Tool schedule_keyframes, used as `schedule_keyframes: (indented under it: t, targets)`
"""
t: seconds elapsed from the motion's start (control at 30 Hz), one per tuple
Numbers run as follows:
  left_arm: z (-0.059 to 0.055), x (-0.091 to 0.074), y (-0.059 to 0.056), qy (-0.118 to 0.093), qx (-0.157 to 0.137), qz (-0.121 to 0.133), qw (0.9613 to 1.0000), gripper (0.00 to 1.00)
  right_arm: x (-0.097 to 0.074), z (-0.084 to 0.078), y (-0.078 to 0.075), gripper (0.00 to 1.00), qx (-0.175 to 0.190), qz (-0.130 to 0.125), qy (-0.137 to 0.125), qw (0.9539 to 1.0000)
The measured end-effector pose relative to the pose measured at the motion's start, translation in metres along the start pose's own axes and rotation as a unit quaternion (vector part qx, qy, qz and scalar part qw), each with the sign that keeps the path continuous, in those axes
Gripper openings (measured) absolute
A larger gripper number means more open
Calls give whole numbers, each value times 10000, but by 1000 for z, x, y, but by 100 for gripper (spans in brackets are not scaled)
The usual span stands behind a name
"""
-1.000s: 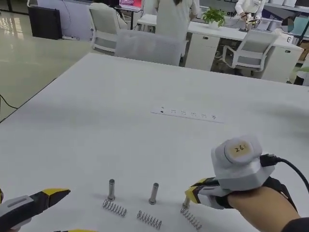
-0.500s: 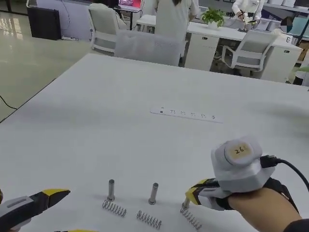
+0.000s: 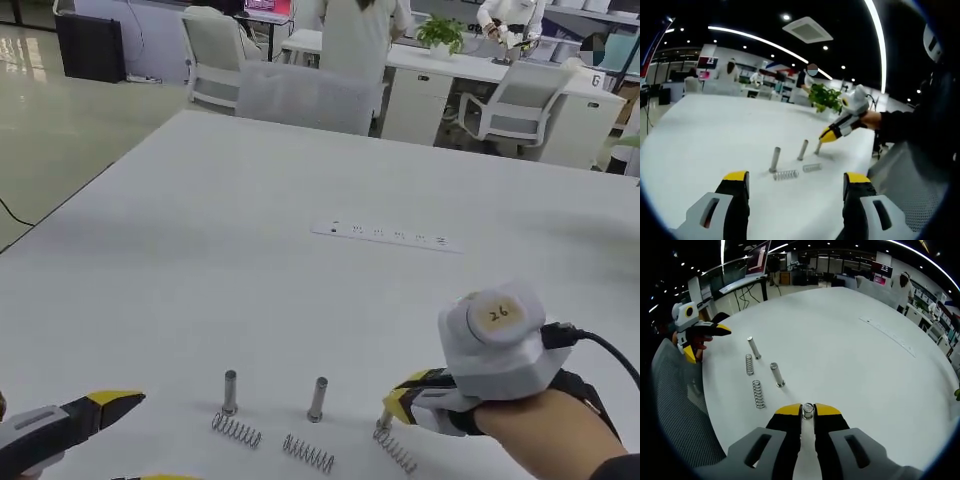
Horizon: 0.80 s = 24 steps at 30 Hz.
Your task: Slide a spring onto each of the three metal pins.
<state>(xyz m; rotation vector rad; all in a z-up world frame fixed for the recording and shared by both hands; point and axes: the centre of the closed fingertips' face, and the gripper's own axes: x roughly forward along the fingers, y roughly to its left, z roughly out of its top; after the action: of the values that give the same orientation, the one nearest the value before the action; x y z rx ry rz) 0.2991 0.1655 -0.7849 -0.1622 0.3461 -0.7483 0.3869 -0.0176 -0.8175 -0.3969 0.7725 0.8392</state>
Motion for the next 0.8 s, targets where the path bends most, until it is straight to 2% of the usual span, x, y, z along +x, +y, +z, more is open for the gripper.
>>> schedule_keyframes:
  t: [0.5, 0.8]
  targets:
    - [-1, 0, 0, 20, 1, -7, 10000, 73, -5, 0, -2, 10, 35, -31, -98, 9999]
    - [-1, 0, 0, 23, 8, -8, 10000, 73, -12, -6, -3, 13, 107, -55, -148, 9998]
